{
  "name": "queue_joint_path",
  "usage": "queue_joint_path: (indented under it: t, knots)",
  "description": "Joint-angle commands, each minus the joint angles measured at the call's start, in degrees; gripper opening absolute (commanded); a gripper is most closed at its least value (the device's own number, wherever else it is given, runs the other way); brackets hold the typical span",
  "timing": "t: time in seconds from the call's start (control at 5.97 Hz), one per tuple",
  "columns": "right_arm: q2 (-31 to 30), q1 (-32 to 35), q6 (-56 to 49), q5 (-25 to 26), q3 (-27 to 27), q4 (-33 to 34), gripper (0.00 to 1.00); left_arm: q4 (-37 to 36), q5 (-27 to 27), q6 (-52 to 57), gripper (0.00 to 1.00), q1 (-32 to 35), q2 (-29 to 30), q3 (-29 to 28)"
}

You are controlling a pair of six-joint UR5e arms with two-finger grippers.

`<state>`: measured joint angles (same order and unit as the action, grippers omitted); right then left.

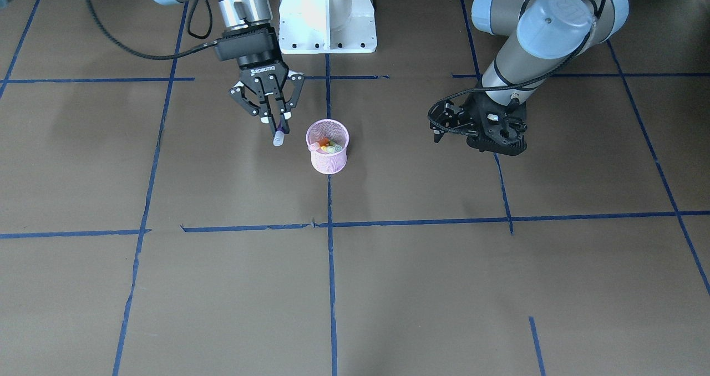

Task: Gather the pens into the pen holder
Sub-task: 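Carry the purple marker with the right gripper over the pink cup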

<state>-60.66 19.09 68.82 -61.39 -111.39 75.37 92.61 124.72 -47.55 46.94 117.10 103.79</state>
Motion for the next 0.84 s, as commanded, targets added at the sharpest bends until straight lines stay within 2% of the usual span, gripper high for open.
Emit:
queue_joint_path:
  t: [0.0,0.34,0.5,0.67]
  knots:
    - [2.74,-4.49,4.1,8.46,4.58,-0.13,0.0,-0.06,0.08,-0.09,1.0,-0.01,0.32,0.01]
    - [3.88,-5.03,5.18,11.54,7.04,-0.04,0.0,-0.06,0.08,-0.09,1.0,-0.01,0.41,0.01]
    - [5.28,-5.2,8.49,11.55,9.15,-0.04,0.0,-0.06,0.08,-0.09,1.0,-0.01,0.41,0.01]
    - [5.29,-6.86,10.78,13.64,10.3,-0.13,0.0,-0.06,0.08,-0.18,1.0,-0.01,0.41,0.01]
